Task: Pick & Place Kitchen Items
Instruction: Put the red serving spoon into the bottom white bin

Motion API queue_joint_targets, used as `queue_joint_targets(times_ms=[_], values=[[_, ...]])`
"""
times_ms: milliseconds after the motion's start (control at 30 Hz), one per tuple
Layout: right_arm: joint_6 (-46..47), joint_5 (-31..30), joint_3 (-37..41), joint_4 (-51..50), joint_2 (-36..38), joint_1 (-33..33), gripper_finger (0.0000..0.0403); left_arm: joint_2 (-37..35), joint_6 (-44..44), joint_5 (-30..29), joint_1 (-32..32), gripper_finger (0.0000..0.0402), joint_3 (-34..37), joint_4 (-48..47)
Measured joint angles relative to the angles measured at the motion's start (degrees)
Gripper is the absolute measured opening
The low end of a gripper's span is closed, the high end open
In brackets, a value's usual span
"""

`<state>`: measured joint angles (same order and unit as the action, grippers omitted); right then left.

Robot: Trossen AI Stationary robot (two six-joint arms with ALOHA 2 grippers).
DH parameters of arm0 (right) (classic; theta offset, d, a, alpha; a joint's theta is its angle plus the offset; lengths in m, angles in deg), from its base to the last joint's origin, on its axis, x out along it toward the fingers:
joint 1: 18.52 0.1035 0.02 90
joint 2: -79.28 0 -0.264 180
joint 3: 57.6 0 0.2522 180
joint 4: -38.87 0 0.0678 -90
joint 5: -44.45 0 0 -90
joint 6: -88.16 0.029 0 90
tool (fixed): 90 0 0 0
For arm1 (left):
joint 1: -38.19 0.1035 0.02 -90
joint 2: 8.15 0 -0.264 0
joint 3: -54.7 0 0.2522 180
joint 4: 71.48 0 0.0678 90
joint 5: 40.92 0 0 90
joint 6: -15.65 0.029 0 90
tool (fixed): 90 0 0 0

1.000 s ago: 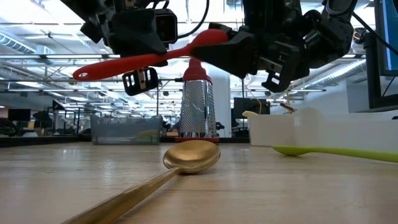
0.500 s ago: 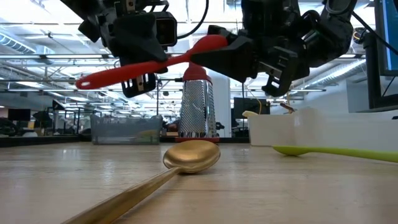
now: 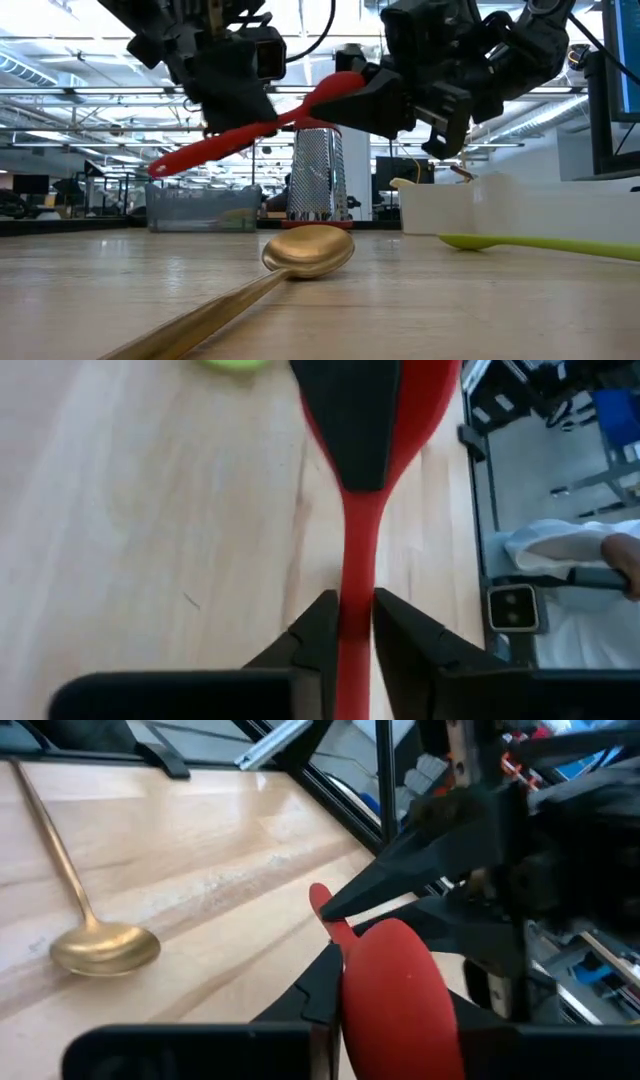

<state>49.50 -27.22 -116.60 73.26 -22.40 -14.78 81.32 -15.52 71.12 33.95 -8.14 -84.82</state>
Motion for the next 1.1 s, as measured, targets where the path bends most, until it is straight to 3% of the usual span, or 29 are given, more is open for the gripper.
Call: queue_joint_targets(times_ms=[200, 400, 633, 800, 1000, 1100], values=[[-1.6, -1.6, 0.1, -1.1, -0.1, -0.1, 0.0044, 0.0, 2.5, -1.4, 0.5, 0.0132, -0.1, 1.2], [-2.9, -5.5, 0.1, -2.4, -0.1, -0.4, 0.003, 0.0, 2.8, -2.2, 0.5, 0.0177, -0.1, 0.6], [-3.2, -6.9, 0.1, -9.5, 3.3, -0.7, 0.0044, 0.0, 4.3, -4.3, 0.3, 0.0184, -0.1, -5.2], [-1.1, -6.8, 0.8, -13.8, 7.9, -0.7, 0.003, 0.0, 4.3, -4.4, 0.3, 0.0184, -0.1, -6.3], [-1.0, -6.8, 7.5, -9.4, 13.8, -0.7, 0.0036, 0.0, 6.1, -5.8, 0.3, 0.0184, -0.1, -6.3], [-1.2, -10.2, 12.3, -4.5, 16.9, -0.7, 0.004, 0.0, 8.0, -6.1, 0.3, 0.0184, -0.1, -5.9]])
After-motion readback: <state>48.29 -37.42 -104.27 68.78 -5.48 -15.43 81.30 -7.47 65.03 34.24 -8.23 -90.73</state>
